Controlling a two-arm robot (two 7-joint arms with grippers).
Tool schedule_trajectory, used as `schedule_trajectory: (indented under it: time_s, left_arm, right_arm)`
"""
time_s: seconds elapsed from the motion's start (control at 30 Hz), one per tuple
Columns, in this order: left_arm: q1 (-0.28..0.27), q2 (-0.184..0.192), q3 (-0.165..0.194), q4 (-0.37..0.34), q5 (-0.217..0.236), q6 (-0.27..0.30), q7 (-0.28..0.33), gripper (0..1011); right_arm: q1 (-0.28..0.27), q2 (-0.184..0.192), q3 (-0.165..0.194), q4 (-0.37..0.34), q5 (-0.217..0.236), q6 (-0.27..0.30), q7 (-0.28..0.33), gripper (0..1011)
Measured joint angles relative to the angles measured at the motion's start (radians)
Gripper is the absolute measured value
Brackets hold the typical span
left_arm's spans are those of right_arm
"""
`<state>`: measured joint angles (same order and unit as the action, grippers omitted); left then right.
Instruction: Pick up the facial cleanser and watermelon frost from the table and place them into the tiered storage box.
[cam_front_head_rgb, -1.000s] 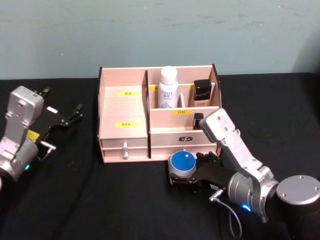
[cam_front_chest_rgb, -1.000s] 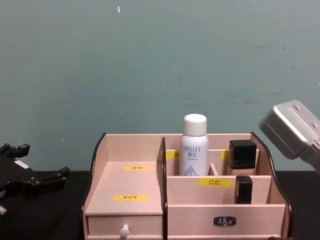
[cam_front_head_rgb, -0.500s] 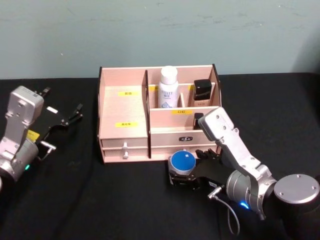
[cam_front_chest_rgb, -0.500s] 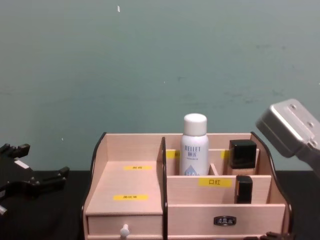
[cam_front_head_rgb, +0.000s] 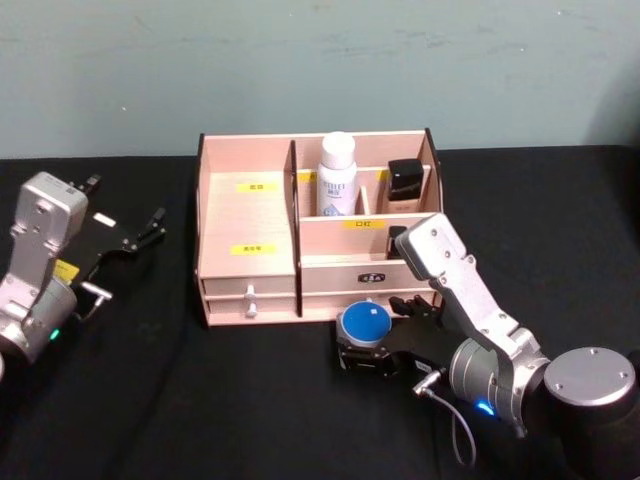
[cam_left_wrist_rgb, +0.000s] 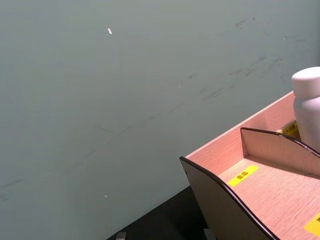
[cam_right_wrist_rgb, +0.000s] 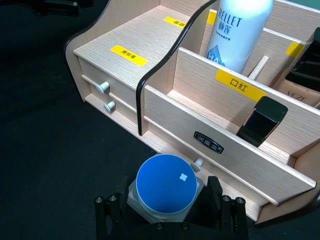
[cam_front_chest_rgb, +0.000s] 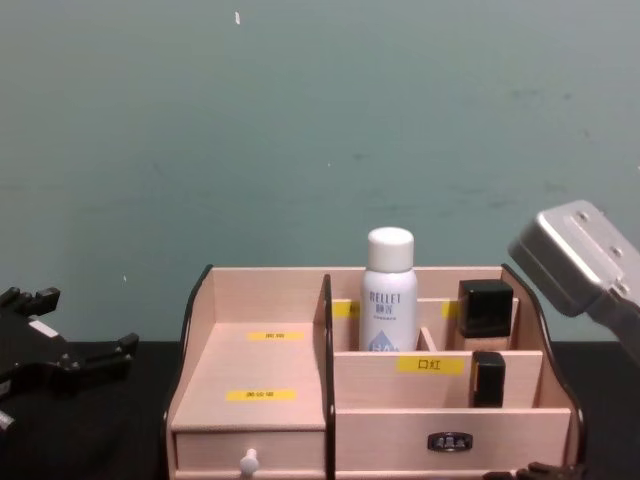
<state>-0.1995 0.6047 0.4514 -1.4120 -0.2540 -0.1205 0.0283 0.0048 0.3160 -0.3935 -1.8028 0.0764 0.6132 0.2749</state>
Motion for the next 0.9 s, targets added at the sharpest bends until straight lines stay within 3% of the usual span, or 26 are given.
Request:
schedule_trajectory:
  time_s: [0.4,0.73,0.9]
  left_arm:
    - [0.0,0.0,0.0,0.0,0.0,0.0,0.0,1001]
    - [0.0,0.0,0.0,0.0,0.0,0.0,0.0,1001]
    - [0.0,0.0,0.0,0.0,0.0,0.0,0.0,1001]
  right_arm:
    - [0.0,0.002,-0.001,-0.002,0.001,0.0,-0.001,980]
    - [0.0,0.003,-0.002,-0.003,0.003,0.001,-0.002,723]
    - [0.0,0.003,-0.003,-0.003,0.003,0.001,-0.003,715]
